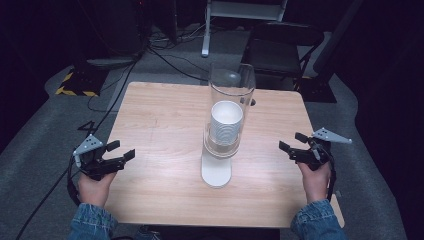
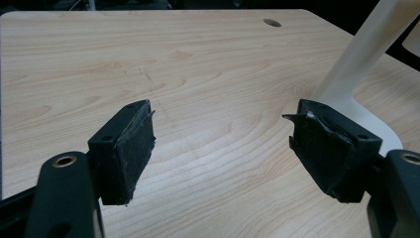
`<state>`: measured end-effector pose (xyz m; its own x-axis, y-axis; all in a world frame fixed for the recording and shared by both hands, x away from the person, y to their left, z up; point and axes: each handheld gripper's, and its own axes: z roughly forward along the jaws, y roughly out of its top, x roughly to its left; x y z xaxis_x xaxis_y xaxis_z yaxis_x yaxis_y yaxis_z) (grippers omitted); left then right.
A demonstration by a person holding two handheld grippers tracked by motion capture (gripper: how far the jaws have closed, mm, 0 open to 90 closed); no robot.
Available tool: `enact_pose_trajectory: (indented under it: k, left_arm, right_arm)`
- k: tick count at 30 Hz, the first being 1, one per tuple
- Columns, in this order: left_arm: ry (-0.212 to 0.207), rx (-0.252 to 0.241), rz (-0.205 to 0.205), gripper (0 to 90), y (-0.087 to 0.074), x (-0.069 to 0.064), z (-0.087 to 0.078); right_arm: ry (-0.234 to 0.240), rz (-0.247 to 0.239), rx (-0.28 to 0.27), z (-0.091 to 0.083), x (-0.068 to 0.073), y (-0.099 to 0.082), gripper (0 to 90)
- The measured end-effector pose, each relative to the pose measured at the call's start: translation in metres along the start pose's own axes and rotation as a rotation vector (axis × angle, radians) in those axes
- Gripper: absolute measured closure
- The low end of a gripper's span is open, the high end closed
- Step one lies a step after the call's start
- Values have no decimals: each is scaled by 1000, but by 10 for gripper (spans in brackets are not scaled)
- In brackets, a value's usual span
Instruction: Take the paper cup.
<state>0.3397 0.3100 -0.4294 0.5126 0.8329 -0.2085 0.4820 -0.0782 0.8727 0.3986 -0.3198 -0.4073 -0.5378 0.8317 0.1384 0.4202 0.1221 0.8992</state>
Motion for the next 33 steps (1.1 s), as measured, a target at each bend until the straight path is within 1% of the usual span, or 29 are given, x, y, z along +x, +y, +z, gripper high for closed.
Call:
enact_pose_trajectory:
  k: [5,6,8,9,10,11,15,17,18,21,22,23,24,25,26,28,29,30,31,33]
  left_arm:
    - [2,8,-5,268,-1,1,-1]
    - [1,11,-13,269,-2,2,-1]
    - [3,10,-10,272,-1,2,0]
    - [2,9,-10,273,-1,1,2]
    - [2,9,-10,274,-1,1,2]
    - [-3,14,-10,274,-1,0,3]
    - [-8,19,-3,270,-1,-1,6]
    - [-4,16,6,269,-1,-1,5]
    - [-8,13,4,269,-1,-1,5]
    - [-4,18,6,269,-1,-1,6]
    - [-4,18,6,269,-1,-1,6]
    - [-2,23,11,269,-2,-1,7]
    - [-3,30,16,269,-2,-1,9]
    - [-3,35,18,269,-2,-2,10]
    - [-4,35,15,268,-3,-2,11]
    - [-9,41,21,268,-3,-3,11]
    - [-6,43,26,268,-3,-4,11]
    - [-6,43,26,267,-3,-4,11]
    - [-6,43,30,265,-3,-4,11]
    - [-2,42,27,263,-3,-3,11]
  right_arm:
    - [5,-15,8,4,4,2,156]
    - [10,-16,7,4,5,2,156]
    - [13,-20,6,4,6,2,156]
    - [23,-24,7,4,11,3,156]
    - [23,-24,7,4,11,3,156]
    - [37,-36,7,6,17,4,156]
    - [68,-81,19,11,33,7,155]
    - [98,-91,19,15,43,9,154]
    - [112,-96,23,18,48,9,154]
    - [152,-128,43,26,63,10,153]
    - [152,-128,43,26,63,10,153]
    - [175,-149,53,32,72,11,152]
    - [187,-148,50,35,75,12,152]
    - [210,-146,47,38,79,13,152]
    - [222,-144,49,40,81,13,152]
    - [243,-150,51,45,88,14,152]
    - [252,-160,57,47,91,13,151]
    - [252,-160,57,47,91,13,151]
    - [266,-188,72,53,101,12,149]
    - [290,-201,80,58,107,11,149]
